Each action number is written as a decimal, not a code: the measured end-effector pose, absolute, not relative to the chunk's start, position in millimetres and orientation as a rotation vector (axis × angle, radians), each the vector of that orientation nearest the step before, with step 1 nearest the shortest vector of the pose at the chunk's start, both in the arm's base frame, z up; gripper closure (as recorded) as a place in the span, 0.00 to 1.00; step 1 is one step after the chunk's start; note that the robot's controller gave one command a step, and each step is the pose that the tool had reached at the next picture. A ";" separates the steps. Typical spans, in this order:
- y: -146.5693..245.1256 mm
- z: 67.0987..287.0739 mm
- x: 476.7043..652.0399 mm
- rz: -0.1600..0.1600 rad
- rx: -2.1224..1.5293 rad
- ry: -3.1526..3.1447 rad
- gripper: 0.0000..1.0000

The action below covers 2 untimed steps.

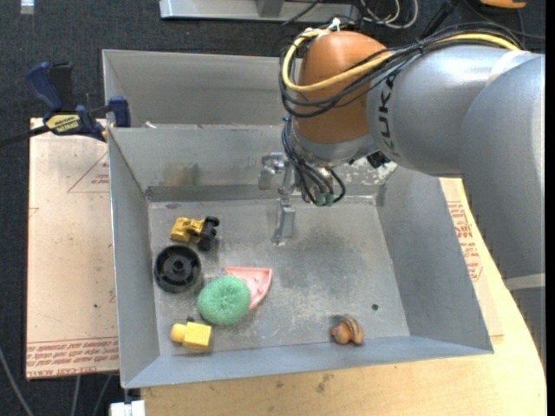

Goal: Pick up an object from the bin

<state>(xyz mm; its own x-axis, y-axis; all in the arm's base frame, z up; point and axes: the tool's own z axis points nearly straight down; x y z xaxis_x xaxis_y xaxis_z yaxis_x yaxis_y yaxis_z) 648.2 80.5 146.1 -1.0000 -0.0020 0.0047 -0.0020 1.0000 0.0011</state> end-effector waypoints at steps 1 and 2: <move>80.2 151.1 649.4 -0.002 0.001 -3.143 0.00; 110.9 109.8 635.9 -0.001 0.082 -3.149 0.00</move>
Offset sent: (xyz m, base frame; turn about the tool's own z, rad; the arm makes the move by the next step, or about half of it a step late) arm -0.0232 0.0498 -0.0637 -0.0808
